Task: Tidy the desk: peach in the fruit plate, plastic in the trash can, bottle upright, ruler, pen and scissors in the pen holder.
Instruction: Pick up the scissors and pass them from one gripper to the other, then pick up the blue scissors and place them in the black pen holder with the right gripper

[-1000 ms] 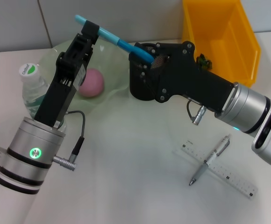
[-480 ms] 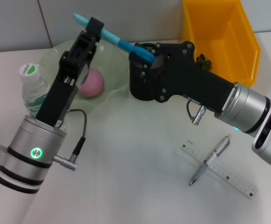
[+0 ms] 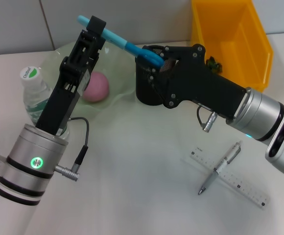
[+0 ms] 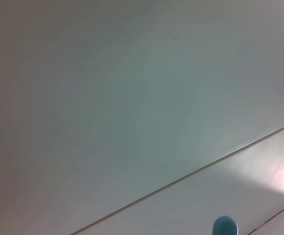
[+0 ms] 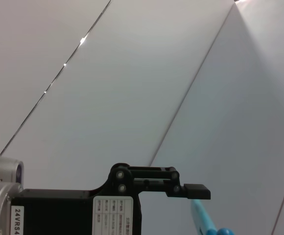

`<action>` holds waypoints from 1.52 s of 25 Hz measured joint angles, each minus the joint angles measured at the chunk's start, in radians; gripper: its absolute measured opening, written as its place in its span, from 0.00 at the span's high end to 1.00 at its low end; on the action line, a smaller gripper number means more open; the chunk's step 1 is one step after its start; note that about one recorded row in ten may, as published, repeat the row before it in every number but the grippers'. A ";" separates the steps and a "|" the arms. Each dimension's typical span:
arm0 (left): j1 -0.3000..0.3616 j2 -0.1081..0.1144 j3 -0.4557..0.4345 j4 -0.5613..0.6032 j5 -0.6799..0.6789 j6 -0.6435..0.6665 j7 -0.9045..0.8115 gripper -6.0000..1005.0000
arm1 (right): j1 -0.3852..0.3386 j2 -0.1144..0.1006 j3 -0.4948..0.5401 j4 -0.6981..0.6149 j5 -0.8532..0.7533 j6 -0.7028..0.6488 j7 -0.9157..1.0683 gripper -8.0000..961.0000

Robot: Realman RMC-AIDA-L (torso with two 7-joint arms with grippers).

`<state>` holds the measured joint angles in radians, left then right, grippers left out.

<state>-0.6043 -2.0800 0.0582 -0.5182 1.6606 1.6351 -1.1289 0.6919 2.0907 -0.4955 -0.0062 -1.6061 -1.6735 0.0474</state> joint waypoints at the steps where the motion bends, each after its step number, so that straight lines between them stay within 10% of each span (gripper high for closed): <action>1: 0.000 0.000 0.000 0.000 0.001 0.000 0.000 0.42 | -0.002 0.000 0.001 0.000 0.000 -0.002 0.000 0.90; 11: 0.009 0.000 -0.065 0.055 0.180 0.029 0.104 0.33 | -0.074 -0.009 0.182 -0.012 0.001 -0.143 0.088 0.90; 19: -0.001 0.007 -0.138 0.178 0.466 0.126 0.348 0.29 | -0.150 -0.014 0.322 -0.233 0.002 -0.207 0.619 0.90; 27: -0.013 0.015 -0.135 0.407 0.566 0.151 0.347 0.24 | -0.159 -0.022 0.250 -0.542 -0.009 -0.136 1.123 0.90; 38: -0.062 0.015 -0.004 0.798 0.664 0.183 0.201 0.19 | -0.075 -0.159 -0.050 -0.914 -0.208 0.028 1.856 0.90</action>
<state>-0.6662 -2.0653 0.0539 0.2803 2.3249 1.8180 -0.9276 0.6172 1.9319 -0.5451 -0.9198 -1.8140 -1.6454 1.9036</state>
